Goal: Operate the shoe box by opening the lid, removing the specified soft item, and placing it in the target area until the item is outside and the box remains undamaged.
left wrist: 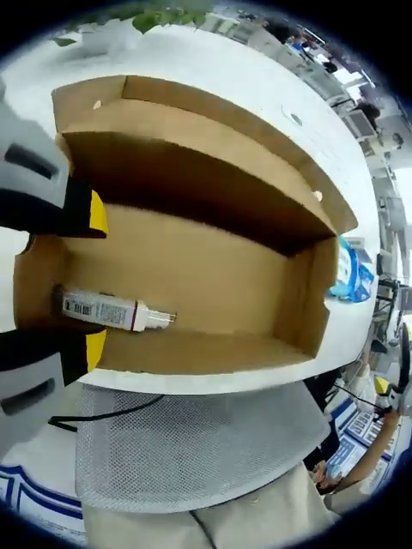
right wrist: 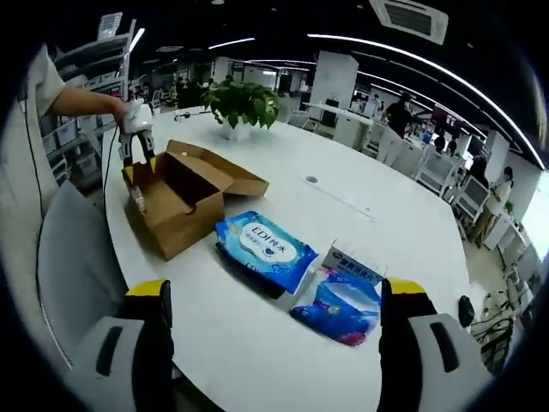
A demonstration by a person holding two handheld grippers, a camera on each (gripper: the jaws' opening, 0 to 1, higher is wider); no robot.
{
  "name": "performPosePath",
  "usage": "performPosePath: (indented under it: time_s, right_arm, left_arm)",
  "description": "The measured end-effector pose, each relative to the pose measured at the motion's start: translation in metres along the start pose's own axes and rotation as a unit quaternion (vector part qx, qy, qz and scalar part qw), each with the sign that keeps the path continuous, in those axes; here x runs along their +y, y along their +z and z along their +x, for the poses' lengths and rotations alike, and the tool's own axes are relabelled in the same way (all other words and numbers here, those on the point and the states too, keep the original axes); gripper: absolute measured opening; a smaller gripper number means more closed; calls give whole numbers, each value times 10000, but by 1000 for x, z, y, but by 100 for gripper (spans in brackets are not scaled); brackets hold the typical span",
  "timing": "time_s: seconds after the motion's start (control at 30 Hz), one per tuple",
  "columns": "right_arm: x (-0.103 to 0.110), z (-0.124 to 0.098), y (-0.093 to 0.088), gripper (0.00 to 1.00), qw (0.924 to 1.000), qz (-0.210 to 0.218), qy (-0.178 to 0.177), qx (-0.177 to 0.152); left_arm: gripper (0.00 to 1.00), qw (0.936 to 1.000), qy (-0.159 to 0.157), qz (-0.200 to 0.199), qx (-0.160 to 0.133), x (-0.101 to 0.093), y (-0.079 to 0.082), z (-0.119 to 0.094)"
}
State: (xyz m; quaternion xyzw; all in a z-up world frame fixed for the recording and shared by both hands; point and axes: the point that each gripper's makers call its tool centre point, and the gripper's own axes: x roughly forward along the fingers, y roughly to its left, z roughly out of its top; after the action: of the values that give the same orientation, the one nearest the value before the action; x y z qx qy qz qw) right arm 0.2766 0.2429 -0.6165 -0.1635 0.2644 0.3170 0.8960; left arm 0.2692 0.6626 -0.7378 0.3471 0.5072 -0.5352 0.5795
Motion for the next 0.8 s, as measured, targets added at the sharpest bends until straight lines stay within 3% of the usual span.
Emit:
performPosePath:
  time_s: [0.33, 0.5, 0.8]
  right_arm:
    - [15, -17, -4, 96, 9991, 336, -188, -191]
    - [18, -21, -6, 96, 9983, 463, -269, -247]
    - [25, -19, -5, 94, 9973, 593, -284, -317]
  left_arm:
    - [39, 9954, -311, 678, 597, 1, -11, 25]
    - [36, 9949, -444, 733, 528, -3, -7, 33]
    - [28, 9947, -292, 931, 325, -6, 0, 44]
